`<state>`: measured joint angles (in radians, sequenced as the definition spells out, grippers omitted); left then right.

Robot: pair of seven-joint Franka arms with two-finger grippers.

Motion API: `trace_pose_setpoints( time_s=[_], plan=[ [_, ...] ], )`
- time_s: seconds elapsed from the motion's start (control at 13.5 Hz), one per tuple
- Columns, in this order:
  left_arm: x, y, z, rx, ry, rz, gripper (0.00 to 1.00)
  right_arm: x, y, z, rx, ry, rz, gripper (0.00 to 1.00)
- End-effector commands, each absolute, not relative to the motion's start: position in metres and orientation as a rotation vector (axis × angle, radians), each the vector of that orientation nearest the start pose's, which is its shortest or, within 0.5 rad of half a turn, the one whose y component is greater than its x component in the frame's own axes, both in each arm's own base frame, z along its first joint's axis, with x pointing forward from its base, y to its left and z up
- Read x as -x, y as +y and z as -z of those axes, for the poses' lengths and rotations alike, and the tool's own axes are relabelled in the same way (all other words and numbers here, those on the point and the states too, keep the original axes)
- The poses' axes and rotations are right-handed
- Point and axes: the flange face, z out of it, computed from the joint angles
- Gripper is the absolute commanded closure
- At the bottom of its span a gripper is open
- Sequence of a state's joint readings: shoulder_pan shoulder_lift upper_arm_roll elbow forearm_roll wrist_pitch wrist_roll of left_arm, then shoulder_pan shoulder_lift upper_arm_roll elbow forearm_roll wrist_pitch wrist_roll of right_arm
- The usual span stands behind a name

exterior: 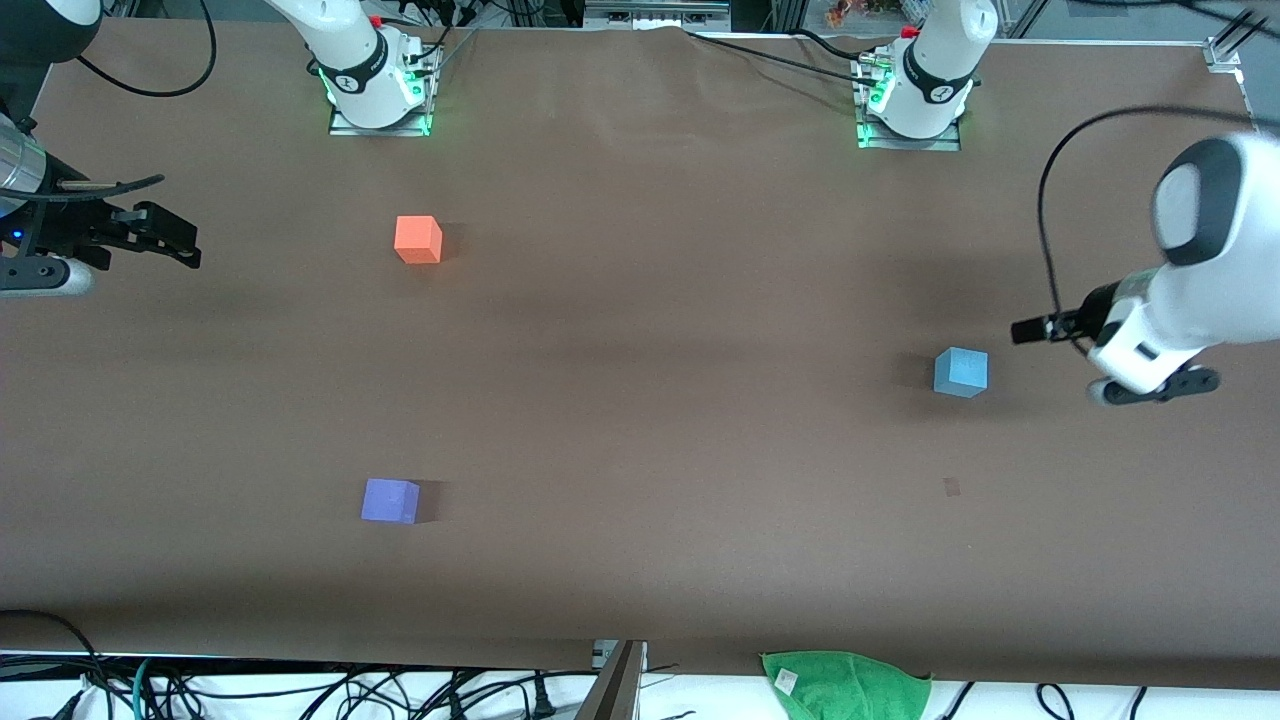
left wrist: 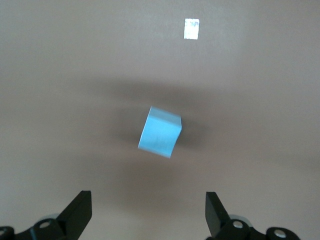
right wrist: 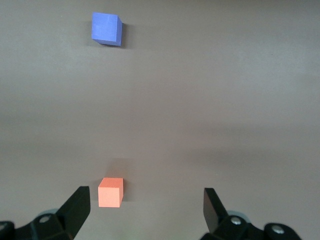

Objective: Place blue block between orange and purple blocks
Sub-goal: 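Move the left gripper down over the light-blue block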

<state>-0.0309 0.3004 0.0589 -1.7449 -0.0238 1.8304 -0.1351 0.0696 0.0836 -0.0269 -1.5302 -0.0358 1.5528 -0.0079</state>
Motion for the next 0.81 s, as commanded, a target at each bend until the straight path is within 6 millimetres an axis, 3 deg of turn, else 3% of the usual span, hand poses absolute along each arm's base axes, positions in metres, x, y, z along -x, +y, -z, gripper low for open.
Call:
trace_pose_setpoints(
  time_s=[0.0, 0.22, 0.37, 0.59, 0.74],
  plan=[
    [-0.621, 0.007, -0.331, 3.125, -0.257, -0.292, 0.0, -0.579, 0.02, -0.6, 3.178, -0.095, -0.087, 0.0],
    [-0.608, 0.0, -0.277, 3.138, -0.204, -0.225, 0.0, -0.579, 0.019, -0.6, 3.178, -0.093, -0.087, 0.0],
    [-0.592, 0.008, -0.25, 3.156, -0.025, -0.147, 0.0, -0.579, 0.018, -0.6, 3.177, -0.09, -0.087, 0.0],
    [-0.585, 0.026, -0.228, 3.157, 0.013, -0.092, 0.0, -0.579, 0.018, -0.6, 3.179, -0.088, -0.087, 0.0],
    [-0.579, 0.023, -0.22, 3.158, 0.024, -0.116, 0.0, -0.579, 0.018, -0.6, 3.177, -0.088, -0.087, 0.0]
  ],
)
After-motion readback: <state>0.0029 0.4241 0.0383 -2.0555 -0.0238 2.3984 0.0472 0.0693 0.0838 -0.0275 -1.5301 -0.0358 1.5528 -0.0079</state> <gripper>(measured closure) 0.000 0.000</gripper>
